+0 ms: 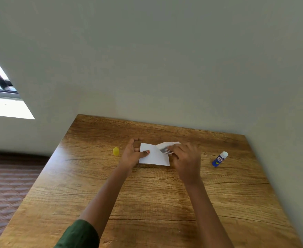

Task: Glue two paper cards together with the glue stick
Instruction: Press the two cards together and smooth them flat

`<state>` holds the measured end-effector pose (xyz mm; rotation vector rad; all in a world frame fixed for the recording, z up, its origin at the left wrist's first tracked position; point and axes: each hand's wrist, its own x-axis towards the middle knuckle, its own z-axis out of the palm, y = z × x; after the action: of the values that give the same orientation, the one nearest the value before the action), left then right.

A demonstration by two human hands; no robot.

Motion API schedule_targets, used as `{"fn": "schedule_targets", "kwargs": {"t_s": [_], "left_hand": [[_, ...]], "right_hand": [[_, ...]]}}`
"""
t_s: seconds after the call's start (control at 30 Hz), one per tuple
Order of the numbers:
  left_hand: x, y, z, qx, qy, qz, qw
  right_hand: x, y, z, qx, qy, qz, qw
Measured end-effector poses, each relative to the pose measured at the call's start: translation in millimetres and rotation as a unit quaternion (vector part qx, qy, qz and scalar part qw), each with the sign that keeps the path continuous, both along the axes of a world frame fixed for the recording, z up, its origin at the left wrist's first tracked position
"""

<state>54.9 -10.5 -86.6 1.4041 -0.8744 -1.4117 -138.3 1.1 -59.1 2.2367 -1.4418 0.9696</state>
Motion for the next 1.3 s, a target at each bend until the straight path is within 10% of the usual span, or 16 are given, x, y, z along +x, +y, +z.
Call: {"fn": "schedule_targets", "kwargs": {"t_s": [0.23, 0.53, 0.77, 1.3], "left_hand": [[-0.7, 2.7, 2.2, -0.034, -0.003, -0.019, 0.999], [-1.3, -0.9, -1.3, -0.032, 0.013, -0.03, 0.999], [-0.5, 1.2, 0.1, -0.037, 0.022, -0.044, 0.998], [-0.6, 5.0, 10.6, -0.029, -0.02, -0.062, 0.997]], "right_hand": [[1.9, 9.5, -13.6, 0.037, -0.181, -0.004, 0.983], [-9.1, 3.1, -0.6, 0.298, -0.621, 0.154, 0.708], [-4.5, 5.8, 2.4, 0.353, -0.682, 0.184, 0.614], [-9.1, -6.7, 29.0, 0.454, -0.537, 0.086, 0.705]]}}
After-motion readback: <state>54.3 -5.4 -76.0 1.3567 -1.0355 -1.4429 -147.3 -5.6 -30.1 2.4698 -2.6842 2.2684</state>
